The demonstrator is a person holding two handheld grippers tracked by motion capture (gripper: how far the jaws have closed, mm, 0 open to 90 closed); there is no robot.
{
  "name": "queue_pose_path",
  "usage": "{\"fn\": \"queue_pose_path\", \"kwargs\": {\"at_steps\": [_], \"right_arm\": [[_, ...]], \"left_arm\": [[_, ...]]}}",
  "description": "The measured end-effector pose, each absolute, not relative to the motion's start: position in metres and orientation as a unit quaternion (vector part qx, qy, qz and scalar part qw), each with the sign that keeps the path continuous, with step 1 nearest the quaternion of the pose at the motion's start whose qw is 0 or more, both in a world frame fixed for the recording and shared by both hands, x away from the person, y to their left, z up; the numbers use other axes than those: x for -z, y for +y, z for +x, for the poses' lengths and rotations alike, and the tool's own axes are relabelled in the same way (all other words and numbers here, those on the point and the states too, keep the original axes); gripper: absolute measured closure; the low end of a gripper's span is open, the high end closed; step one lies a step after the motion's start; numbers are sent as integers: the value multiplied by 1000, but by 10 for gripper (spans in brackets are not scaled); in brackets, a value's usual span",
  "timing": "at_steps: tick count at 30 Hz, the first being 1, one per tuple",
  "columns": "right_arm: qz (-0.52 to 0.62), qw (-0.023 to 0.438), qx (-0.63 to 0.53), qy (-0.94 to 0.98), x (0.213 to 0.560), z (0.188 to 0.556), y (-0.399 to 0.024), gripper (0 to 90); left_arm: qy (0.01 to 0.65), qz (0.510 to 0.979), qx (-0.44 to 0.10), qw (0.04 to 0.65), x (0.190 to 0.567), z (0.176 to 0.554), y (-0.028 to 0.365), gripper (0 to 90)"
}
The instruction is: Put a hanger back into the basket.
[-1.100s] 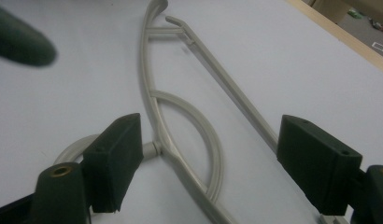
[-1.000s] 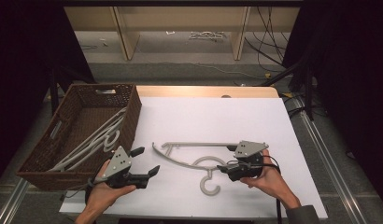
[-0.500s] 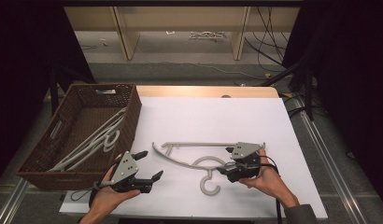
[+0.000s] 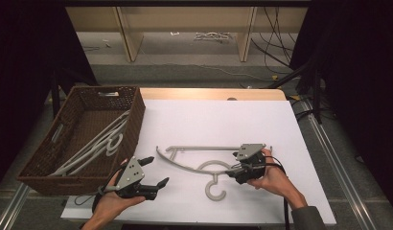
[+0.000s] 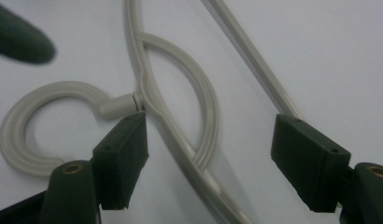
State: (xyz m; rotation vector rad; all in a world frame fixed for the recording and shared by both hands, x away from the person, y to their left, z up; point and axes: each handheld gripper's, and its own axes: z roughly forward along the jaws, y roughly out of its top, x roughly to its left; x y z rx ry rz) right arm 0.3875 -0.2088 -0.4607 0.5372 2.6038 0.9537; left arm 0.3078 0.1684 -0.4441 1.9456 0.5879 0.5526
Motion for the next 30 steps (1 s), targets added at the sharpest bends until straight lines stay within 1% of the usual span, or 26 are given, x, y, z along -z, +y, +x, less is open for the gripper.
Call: {"fn": "queue_pose_path", "kwargs": {"at_steps": [3,5,7,10,13,21,24,26,30], "right_arm": [[186,145,-316,919,462,390,-208,303],[184,139,-305,924,463,392,-206,322],[183,128,-291,930,463,394,-206,355],[181,113,-272,938,462,397,-207,399],[179,109,-250,945,461,400,-209,438],[177,86,-224,955,462,408,-210,531],[165,78,-203,962,462,410,-207,580],[163,63,-200,964,462,412,-206,621],[169,47,-195,965,463,415,-206,629]], "left_arm": [[243,807,-221,491,446,307,166,182],[234,810,-225,489,445,307,166,182],[231,813,-227,484,445,308,167,183],[240,809,-215,491,447,308,166,185],[238,812,-221,485,447,308,167,185],[228,818,-217,482,447,309,165,184],[235,817,-216,480,448,308,165,186],[235,817,-217,479,448,308,166,187],[231,821,-217,475,448,308,166,189]]}}
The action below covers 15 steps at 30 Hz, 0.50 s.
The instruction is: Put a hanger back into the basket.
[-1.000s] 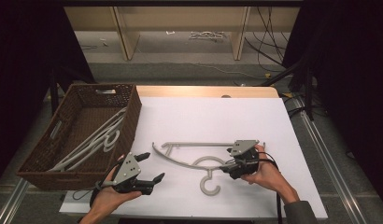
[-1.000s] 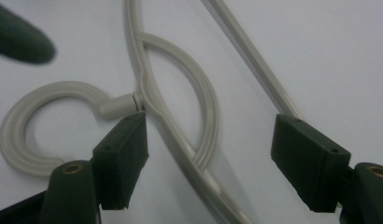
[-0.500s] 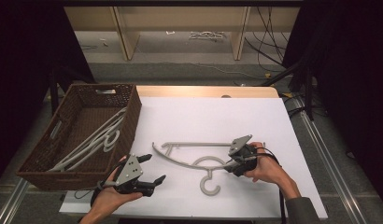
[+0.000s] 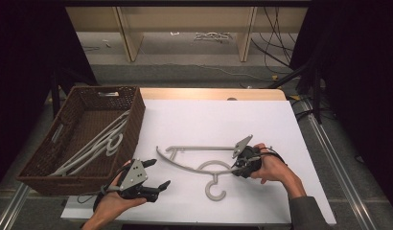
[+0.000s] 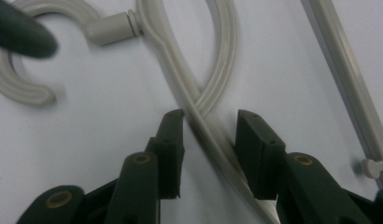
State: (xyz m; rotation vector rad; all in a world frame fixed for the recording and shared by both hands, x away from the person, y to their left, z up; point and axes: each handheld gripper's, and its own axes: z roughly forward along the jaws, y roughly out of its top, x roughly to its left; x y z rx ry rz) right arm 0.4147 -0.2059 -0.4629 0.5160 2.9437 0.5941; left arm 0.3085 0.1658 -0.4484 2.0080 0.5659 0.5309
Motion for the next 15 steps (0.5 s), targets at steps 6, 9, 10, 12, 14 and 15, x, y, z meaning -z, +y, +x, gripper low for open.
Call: {"fn": "queue_pose_path", "kwargs": {"at_steps": [6,9,10,12,14,15], "right_arm": [[167,35,-189,967,463,418,-205,636],[168,33,-191,966,464,419,-206,639],[167,32,-191,967,464,419,-206,640],[166,27,-187,968,463,421,-205,645],[161,25,-177,971,462,422,-203,650],[157,25,-173,972,462,423,-201,652]], "left_arm": [[228,821,-219,475,448,308,165,194],[221,823,-220,475,449,309,165,195],[227,821,-217,476,449,308,164,196],[217,824,-222,474,448,308,165,196],[217,824,-221,475,448,309,164,197],[216,825,-222,472,449,309,164,197]]}}
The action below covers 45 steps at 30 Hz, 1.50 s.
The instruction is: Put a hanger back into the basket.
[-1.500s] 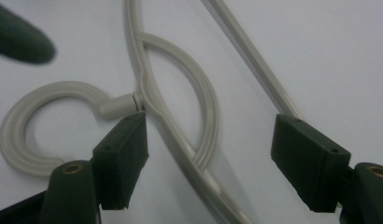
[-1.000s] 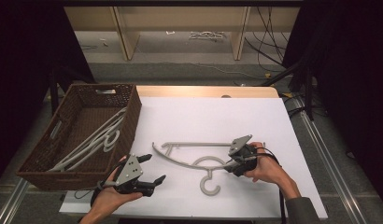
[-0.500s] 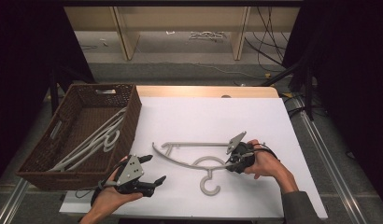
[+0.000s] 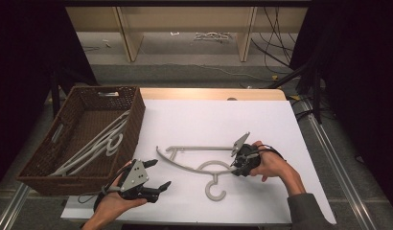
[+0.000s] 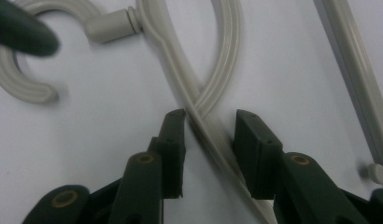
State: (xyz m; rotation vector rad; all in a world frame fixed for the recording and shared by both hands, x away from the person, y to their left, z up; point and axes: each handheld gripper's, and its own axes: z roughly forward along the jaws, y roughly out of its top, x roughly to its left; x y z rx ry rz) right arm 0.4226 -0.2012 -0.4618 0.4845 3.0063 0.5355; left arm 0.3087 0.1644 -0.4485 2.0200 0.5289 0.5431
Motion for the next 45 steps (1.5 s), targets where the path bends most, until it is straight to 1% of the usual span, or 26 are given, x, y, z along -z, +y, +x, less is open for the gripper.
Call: {"fn": "queue_pose_path", "kwargs": {"at_steps": [1,4,6,9,11,13,16,18,22,28,31,36,43,45], "right_arm": [[153,27,-165,974,461,423,-200,653],[143,25,-151,978,460,422,-196,662],[139,33,-156,977,461,421,-196,673],[128,29,-151,980,460,421,-195,689],[123,34,-150,980,460,420,-194,696],[113,33,-150,982,460,420,-194,704],[102,37,-145,984,460,418,-192,730],[95,37,-140,985,459,417,-190,755],[74,47,-130,988,459,415,-186,791],[45,52,-129,989,458,413,-186,817],[27,59,-132,989,457,411,-186,818],[13,57,-138,989,454,408,-183,819],[-15,55,-149,987,445,404,-180,819],[-17,54,-149,987,443,404,-181,819]], "left_arm": [[222,824,-216,474,449,308,164,198],[221,822,-221,476,448,308,164,200],[221,823,-221,475,449,308,165,200],[216,824,-224,473,448,309,165,201],[221,825,-217,473,449,308,164,202],[216,827,-224,469,449,308,164,203],[214,826,-228,469,448,310,166,205],[225,823,-224,471,449,310,166,205],[216,828,-224,466,449,310,165,206],[215,827,-222,470,449,312,161,212],[200,828,-224,474,448,322,153,245],[202,837,-210,464,454,331,139,238],[161,858,-229,430,461,348,112,252],[145,868,-225,418,464,354,105,261]]}}
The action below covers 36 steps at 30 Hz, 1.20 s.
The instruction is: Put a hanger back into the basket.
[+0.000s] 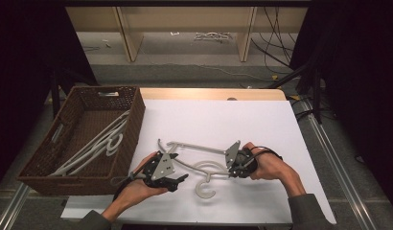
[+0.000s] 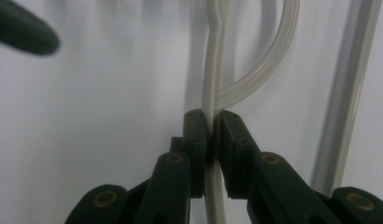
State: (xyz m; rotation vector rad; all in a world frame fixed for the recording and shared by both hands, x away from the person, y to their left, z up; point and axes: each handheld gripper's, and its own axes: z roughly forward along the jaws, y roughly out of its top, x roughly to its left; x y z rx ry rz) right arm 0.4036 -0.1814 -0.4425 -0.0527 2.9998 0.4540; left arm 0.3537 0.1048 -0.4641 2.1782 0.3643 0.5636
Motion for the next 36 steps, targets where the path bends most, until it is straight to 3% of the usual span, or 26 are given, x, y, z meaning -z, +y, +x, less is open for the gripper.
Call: {"fn": "queue_pose_path", "kwargs": {"at_steps": [22,27,36], "right_arm": [[-27,64,-166,984,424,400,-185,820],[-31,64,-170,983,423,399,-184,820],[-26,76,-194,978,414,400,-190,817]], "left_arm": [[45,907,-217,358,478,379,55,456],[26,912,-207,352,477,382,51,578],[3,911,-218,349,460,383,53,703]]}}
